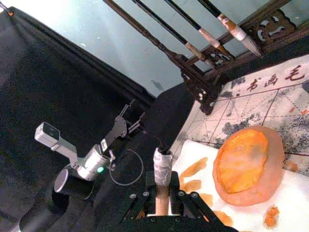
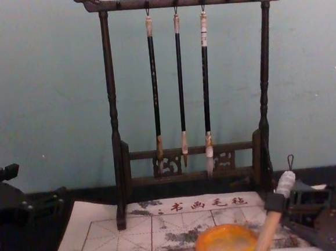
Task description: Pick up the brush from the inkstone, write on the paper, then place the brush back to its original position.
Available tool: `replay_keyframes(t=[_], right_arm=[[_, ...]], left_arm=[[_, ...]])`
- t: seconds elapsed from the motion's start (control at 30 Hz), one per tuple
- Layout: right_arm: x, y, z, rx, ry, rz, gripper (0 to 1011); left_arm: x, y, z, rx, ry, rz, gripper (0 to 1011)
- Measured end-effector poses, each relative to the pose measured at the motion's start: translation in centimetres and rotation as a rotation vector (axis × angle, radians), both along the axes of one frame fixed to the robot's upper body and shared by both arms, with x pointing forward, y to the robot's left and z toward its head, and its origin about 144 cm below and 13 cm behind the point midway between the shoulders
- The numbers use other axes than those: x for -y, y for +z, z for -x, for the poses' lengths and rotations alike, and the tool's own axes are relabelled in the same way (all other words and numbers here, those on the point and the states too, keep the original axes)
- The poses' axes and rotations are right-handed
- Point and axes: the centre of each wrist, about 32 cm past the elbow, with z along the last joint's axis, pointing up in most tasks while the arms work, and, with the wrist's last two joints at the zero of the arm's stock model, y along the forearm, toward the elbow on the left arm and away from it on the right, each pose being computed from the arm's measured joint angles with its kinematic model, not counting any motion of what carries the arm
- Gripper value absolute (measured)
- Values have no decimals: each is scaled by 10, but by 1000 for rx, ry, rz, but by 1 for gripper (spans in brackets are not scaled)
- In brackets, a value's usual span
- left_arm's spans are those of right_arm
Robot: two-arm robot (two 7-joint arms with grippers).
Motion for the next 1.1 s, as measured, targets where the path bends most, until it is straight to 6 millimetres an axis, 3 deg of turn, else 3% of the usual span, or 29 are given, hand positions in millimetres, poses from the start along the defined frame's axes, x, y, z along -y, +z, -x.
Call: replay_keyframes(t=[1.1], right_arm=[[20,1,-2,5,-96,3,176]], left_arm=[[0,0,0,0,0,0,1001]])
